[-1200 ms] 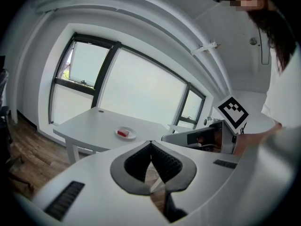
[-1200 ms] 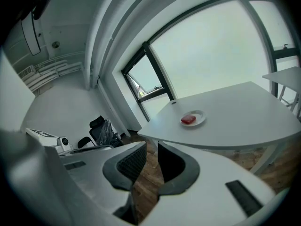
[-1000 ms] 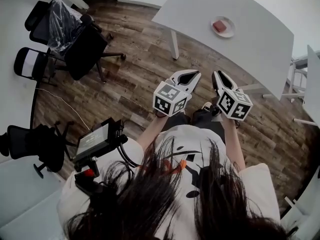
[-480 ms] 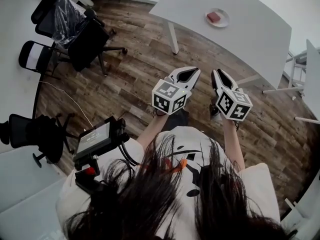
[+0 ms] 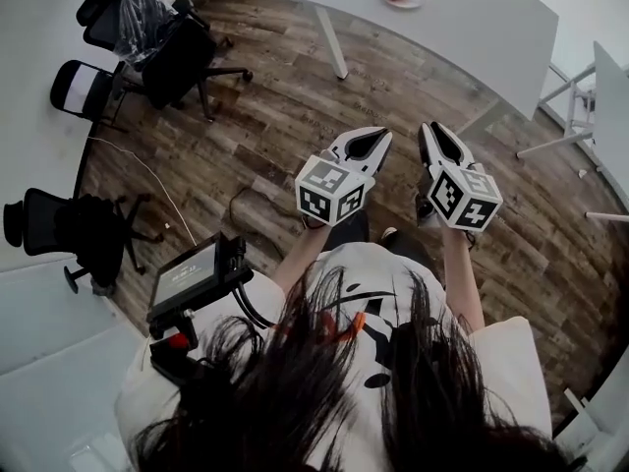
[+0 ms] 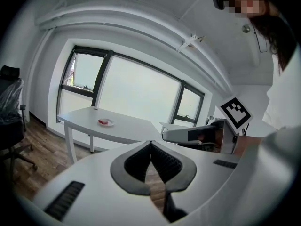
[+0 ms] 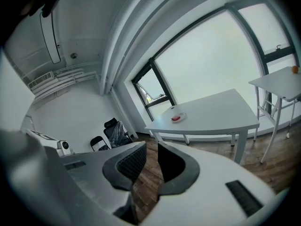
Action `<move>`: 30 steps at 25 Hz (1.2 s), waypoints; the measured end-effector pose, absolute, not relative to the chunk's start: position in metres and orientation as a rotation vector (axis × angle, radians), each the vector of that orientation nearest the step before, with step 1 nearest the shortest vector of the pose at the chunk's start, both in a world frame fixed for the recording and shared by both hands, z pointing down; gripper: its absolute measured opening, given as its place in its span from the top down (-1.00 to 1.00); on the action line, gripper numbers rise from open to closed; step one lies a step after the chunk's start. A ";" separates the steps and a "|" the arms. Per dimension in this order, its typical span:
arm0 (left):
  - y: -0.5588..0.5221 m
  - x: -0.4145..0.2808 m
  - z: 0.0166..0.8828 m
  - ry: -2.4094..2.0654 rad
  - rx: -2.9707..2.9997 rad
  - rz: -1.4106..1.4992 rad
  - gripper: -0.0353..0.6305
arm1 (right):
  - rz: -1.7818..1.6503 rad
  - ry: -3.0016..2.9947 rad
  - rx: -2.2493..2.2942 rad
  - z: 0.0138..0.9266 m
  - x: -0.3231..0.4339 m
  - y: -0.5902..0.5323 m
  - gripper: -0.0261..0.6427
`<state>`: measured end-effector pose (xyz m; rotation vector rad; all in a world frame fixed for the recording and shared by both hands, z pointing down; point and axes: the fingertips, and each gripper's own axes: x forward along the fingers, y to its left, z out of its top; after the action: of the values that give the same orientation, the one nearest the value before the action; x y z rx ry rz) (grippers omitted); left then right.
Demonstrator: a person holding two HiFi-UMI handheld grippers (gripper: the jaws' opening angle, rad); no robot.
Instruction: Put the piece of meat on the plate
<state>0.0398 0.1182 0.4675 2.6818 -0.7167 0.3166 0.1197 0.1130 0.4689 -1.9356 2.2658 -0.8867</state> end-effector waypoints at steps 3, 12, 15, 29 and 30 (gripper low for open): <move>0.153 0.033 0.475 -0.751 2.668 0.346 0.88 | -0.896 2.283 -1.894 0.471 0.114 0.143 0.67; 0.209 0.017 0.467 -0.799 2.672 0.353 0.88 | -0.934 2.308 -1.832 0.470 0.093 0.195 0.67; 0.212 0.008 0.467 -0.802 2.671 0.345 0.88 | -0.912 2.314 -1.828 0.465 0.083 0.199 0.67; 0.238 -0.063 0.453 -0.713 2.696 0.321 0.88 | -0.855 2.257 -1.887 0.438 0.014 0.223 0.67; 0.240 -0.070 0.453 -0.711 2.696 0.318 0.88 | -0.853 2.253 -1.890 0.437 0.007 0.227 0.67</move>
<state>-0.0705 0.2399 0.4531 2.6959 -0.7112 0.3183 0.0066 0.2270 0.4369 -1.8901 2.2533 -0.8527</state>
